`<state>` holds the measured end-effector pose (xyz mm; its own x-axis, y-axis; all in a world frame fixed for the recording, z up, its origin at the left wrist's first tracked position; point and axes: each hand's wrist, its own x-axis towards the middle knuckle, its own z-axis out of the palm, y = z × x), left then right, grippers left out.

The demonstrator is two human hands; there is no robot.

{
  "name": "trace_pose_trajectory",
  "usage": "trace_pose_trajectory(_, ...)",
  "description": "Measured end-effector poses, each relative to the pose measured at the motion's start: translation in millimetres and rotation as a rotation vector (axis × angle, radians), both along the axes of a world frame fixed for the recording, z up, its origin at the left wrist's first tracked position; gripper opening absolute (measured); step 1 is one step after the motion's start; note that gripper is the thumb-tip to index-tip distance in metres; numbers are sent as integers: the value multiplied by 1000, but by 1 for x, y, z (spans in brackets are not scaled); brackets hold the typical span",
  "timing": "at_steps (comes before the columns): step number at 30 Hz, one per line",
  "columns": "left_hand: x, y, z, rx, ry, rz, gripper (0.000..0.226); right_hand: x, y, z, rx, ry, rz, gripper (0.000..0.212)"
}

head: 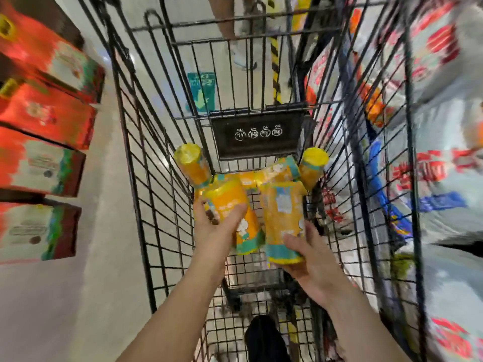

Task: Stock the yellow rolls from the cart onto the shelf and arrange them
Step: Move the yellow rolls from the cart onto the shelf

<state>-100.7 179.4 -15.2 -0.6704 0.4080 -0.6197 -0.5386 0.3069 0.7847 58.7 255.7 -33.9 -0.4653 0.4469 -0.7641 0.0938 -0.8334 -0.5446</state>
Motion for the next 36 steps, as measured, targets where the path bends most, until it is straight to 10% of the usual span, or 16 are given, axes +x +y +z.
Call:
trace_pose_trajectory(6,18,-46,88,167,-16,-204,39,24,-48,89,327,0,51,96)
trace_pose_trajectory(14,61,-126,194,376,-50,-405,55,54,-154,217,866,-7,-158,77)
trace_pose_trajectory(36,221,-278,425,763,-140,-1073,48,226,-404,443,1186,-129,-759,56)
